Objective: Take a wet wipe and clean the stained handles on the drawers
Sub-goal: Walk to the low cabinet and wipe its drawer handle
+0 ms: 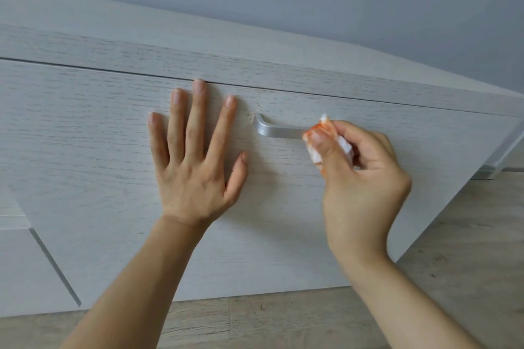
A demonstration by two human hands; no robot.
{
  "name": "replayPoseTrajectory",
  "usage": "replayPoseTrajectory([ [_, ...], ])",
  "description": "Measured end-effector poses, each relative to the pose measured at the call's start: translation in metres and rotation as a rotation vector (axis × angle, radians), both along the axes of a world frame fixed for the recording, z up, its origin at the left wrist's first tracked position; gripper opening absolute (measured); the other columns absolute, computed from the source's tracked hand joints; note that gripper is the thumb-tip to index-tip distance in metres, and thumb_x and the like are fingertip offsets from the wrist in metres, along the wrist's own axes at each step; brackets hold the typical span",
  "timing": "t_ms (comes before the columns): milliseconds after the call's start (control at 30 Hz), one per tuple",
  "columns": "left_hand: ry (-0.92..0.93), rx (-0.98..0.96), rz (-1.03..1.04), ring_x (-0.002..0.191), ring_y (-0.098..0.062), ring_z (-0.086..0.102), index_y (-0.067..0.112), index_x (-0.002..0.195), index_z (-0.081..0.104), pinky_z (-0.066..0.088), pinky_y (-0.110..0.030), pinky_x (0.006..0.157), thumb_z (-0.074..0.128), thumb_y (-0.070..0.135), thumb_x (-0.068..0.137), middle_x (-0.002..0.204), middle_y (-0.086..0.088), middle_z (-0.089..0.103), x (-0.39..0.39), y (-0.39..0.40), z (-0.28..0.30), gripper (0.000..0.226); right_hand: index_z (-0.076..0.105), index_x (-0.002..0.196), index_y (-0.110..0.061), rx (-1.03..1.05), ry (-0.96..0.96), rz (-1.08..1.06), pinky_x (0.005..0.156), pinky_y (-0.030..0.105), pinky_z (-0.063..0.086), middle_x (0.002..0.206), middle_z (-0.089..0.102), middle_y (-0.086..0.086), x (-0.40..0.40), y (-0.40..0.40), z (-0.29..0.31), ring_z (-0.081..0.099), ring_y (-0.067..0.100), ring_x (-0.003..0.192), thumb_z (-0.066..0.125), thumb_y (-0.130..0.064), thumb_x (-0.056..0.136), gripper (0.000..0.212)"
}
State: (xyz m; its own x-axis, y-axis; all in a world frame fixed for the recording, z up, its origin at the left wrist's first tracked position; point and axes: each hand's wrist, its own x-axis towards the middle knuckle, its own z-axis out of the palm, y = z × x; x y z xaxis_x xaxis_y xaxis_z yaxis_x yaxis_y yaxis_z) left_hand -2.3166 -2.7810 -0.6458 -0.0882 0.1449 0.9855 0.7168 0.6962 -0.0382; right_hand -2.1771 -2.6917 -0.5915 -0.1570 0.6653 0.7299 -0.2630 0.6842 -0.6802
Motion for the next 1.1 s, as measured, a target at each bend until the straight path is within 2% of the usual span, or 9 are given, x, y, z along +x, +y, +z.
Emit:
replayPoseTrajectory([
  [100,-0.001,0.004,0.002,0.138,-0.038,0.019,0.015,0.149,0.026,0.005,-0.047,0.115,0.036,0.043,0.093,0.151,-0.009,0.015,0.0,0.001,0.0,0.063,0.07,0.089,-0.025,-0.067,0.024,0.024,0.07,0.033,0.056,0.083,0.062,-0.009,0.009,0.013,-0.002,0.061,-0.002,0.071,0.073,-0.016,0.079,0.013],
  [267,-0.012,0.006,0.016,0.138,-0.038,0.016,0.017,0.15,0.022,0.003,-0.046,0.116,0.037,0.043,0.093,0.152,-0.011,0.017,-0.001,0.001,0.0,0.064,0.07,0.092,-0.02,-0.238,0.119,0.147,0.071,0.021,0.05,0.095,0.067,0.015,0.019,0.037,0.0,0.065,0.007,0.076,0.068,-0.007,0.083,0.015],
  [367,-0.017,0.004,0.016,0.138,-0.038,0.014,0.017,0.151,0.021,0.0,-0.044,0.116,0.036,0.043,0.095,0.151,-0.015,0.021,0.0,0.002,0.0,0.064,0.071,0.101,-0.013,-0.278,0.098,0.225,0.064,0.012,0.048,0.084,0.067,0.004,0.017,0.041,0.001,0.061,0.003,0.071,0.065,-0.009,0.086,0.017],
  [500,-0.017,0.004,0.022,0.138,-0.039,0.016,0.016,0.15,0.024,-0.001,-0.044,0.116,0.036,0.044,0.095,0.15,-0.017,0.023,0.0,0.002,0.001,0.063,0.069,0.109,-0.009,-0.311,0.07,0.302,0.065,0.011,0.045,0.07,0.064,-0.011,0.014,0.038,0.001,0.055,0.003,0.067,0.062,-0.011,0.09,0.021],
  [600,-0.009,0.003,0.03,0.138,-0.039,0.015,0.015,0.149,0.025,0.0,-0.044,0.116,0.036,0.044,0.095,0.15,-0.018,0.024,0.0,0.003,0.001,0.063,0.072,0.102,-0.01,-0.275,0.031,0.296,0.065,0.014,0.044,0.07,0.062,-0.007,0.021,0.031,0.003,0.053,0.003,0.063,0.061,-0.012,0.09,0.017],
  [733,-0.033,0.006,0.025,0.139,-0.038,0.011,0.015,0.15,0.024,-0.002,-0.044,0.116,0.036,0.044,0.095,0.149,-0.021,0.026,0.0,0.002,0.001,0.063,0.074,0.091,-0.018,-0.115,-0.049,0.259,0.071,0.022,0.053,0.082,0.069,-0.002,0.023,0.003,0.003,0.064,0.0,0.07,0.068,-0.006,0.083,0.015],
  [867,-0.046,-0.022,-0.015,0.14,-0.037,0.01,0.016,0.15,0.022,-0.002,-0.044,0.116,0.034,0.046,0.095,0.151,-0.019,0.022,0.001,-0.002,0.002,0.064,0.075,0.09,-0.011,0.093,-0.086,0.139,0.071,0.011,0.049,0.08,0.064,-0.003,-0.002,-0.03,0.012,0.061,-0.004,0.074,0.073,-0.006,0.078,0.012],
  [1000,-0.036,-0.067,-0.026,0.142,-0.034,0.007,0.017,0.151,0.018,-0.003,-0.044,0.116,0.037,0.048,0.091,0.154,-0.012,0.013,0.001,-0.007,0.003,0.07,0.075,0.089,-0.012,0.162,-0.143,0.037,0.07,0.036,0.053,0.081,0.064,0.003,-0.022,-0.048,0.019,0.064,0.019,0.075,0.072,-0.01,0.078,0.011],
  [1100,-0.058,-0.083,-0.041,0.145,-0.03,0.002,0.018,0.151,0.017,-0.005,-0.043,0.116,0.038,0.047,0.091,0.154,-0.009,0.01,0.003,-0.009,0.004,0.07,0.075,0.087,-0.01,0.219,-0.171,-0.021,0.07,0.043,0.052,0.078,0.064,0.007,-0.031,-0.055,0.016,0.064,0.027,0.074,0.072,-0.01,0.078,0.009],
])
